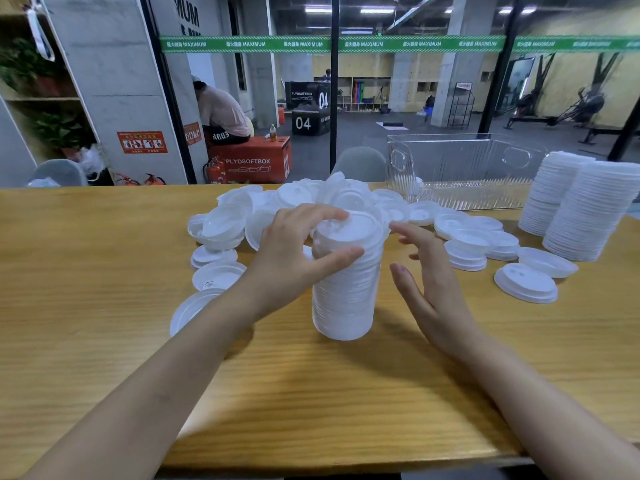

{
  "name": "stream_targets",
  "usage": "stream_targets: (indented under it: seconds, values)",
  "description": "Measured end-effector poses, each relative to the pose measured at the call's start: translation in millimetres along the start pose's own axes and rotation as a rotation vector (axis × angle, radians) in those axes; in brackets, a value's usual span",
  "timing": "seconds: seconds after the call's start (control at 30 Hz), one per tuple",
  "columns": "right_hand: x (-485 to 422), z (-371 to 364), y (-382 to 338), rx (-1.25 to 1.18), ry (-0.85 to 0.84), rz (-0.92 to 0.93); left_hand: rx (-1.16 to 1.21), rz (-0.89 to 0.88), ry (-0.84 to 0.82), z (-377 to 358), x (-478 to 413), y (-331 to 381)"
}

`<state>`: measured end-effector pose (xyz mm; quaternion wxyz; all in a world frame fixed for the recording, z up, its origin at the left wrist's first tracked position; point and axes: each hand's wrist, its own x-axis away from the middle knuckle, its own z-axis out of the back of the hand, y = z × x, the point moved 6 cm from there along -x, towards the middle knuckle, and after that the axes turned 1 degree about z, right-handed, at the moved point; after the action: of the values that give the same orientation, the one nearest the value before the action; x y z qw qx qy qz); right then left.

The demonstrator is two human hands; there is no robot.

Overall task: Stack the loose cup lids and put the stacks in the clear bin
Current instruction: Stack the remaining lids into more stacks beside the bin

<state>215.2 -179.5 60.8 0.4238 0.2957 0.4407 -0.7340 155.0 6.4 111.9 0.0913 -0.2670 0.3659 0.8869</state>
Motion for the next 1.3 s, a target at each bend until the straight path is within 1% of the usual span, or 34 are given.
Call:
stream_targets:
  seconds: [0.13,0.23,0.33,0.5,0.6,0.73,0.9,0.97,1.07,1.3]
  values:
    - [-0.9,-0.7,-5.4,0.008,-0.026,0.027,-0.006,-0.017,-0.017,-3.6,1.0,-1.1]
    - [-1.2,-4.3,-11.1,0.057,-0.073,0.073,-0.024,-0.025,-0.020,-5.2,0.7,-0.8]
    - [-0.9,-7.5,-13.0,0.068,-0.115,0.080,-0.029,-0.027,-0.016,-7.3,2.5,-0.7]
    - [-0.2,-8.4,-13.3,0.062,-0.126,0.094,-0.035,-0.022,-0.017,-3.0,6.1,-8.5]
    - [1.2,-8.6,-14.1,0.049,-0.116,0.090,-0.092,0.007,0.015,12.1,15.0,-21.1]
    - [3.3,-8.1,-14.5,0.031,-0.100,0.072,-0.303,0.092,0.031,32.4,47.0,-54.8]
    - [4.3,-6.3,-16.2,0.009,-0.079,0.059,-0.493,0.278,-0.036,51.1,85.6,-108.7]
    - [4.9,-5.3,-14.5,-0.013,-0.077,0.040,-0.489,0.365,-0.106,48.6,92.1,-125.5]
    - [5.9,-4.7,-12.3,-0.023,-0.072,0.027,-0.446,0.429,-0.145,36.5,85.4,-125.7]
    - [7.2,-3.7,-4.9,-0.021,-0.080,0.016,-0.508,0.429,-0.257,-2.0,40.0,-105.2]
